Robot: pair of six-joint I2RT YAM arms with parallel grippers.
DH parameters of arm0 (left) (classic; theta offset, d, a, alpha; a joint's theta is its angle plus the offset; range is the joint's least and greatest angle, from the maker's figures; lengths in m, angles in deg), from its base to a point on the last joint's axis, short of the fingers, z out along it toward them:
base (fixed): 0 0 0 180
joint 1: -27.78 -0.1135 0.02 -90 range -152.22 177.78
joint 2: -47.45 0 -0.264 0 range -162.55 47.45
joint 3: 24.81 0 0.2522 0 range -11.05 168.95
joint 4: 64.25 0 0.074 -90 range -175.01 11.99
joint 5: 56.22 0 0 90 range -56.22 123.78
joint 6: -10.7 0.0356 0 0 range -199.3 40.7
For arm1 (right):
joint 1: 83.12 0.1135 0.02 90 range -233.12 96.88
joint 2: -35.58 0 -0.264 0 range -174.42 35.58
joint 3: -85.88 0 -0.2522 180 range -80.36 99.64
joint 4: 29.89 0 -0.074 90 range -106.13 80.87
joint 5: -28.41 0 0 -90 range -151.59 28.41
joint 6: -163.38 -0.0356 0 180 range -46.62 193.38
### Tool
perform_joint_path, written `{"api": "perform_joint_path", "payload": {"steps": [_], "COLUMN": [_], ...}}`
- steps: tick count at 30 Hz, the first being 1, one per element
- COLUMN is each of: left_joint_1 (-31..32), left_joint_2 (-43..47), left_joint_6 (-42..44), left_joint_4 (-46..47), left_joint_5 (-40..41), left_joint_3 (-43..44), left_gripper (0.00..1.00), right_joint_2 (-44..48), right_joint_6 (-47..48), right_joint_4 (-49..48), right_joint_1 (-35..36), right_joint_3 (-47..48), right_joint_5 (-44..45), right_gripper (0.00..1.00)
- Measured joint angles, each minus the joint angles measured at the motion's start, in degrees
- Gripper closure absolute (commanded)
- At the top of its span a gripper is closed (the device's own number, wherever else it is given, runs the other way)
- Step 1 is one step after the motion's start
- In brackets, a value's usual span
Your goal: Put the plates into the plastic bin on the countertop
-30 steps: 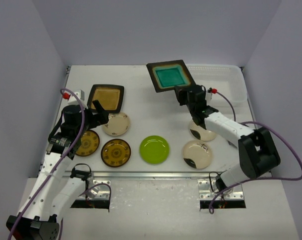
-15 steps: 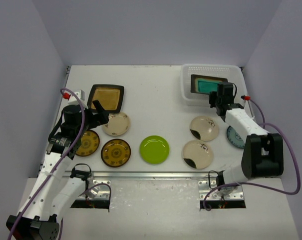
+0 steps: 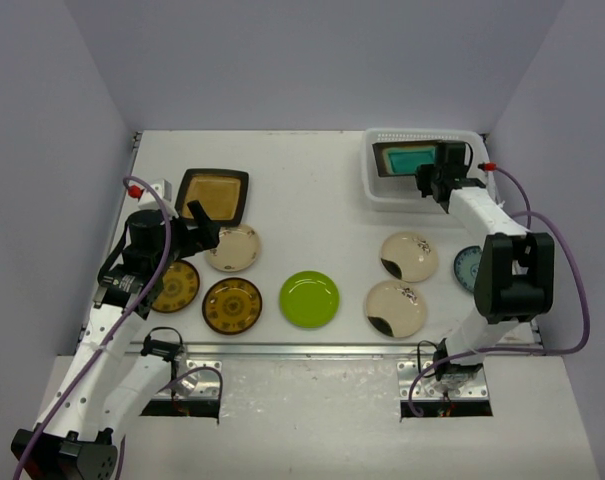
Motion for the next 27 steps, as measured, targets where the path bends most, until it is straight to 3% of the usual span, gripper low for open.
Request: {"api": "perform_joint_path", "payload": {"steps": [7, 12, 13, 20, 23, 27], "left_joint_1": [0.05, 0.18, 0.21, 0.28, 0.28, 0.28], "left_joint_2": [0.0, 0.0, 0.0, 0.0, 0.0, 0.0], "left_joint_6": [0.0, 0.0, 0.0, 0.0, 0.0, 0.0], "left_joint_4": [0.02, 0.01, 0.02, 0.02, 0.04, 0.02], "left_joint_5": [0.0, 0.0, 0.0, 0.01, 0.0, 0.0], "left_joint_3": [-0.01, -0.03, -0.06, -0.08, -0.08, -0.08], "left_gripper": [0.0, 0.0, 0.0, 0.0, 0.0, 0.0], "right_joint_2": [-2.45, -2.96, -3.04, -3.33, -3.33, -3.33], "right_joint_6": [1.33, 2.13, 2.27, 1.14, 0.34, -0.15], "right_joint_4": [1.48, 2.39, 2.36, -2.98, -5.46, -4.24], "right_joint_1": [0.1, 0.12, 0.1, -2.22, -2.61, -2.58], "right_joint_3": [0.36, 0.36, 0.36, 0.0, 0.06, 0.98], "right_joint_5": [0.42, 1.63, 1.75, -0.02, -0.48, -1.03], "right_gripper": [1.0, 0.94, 0.9, 0.25, 0.04, 0.01]}}
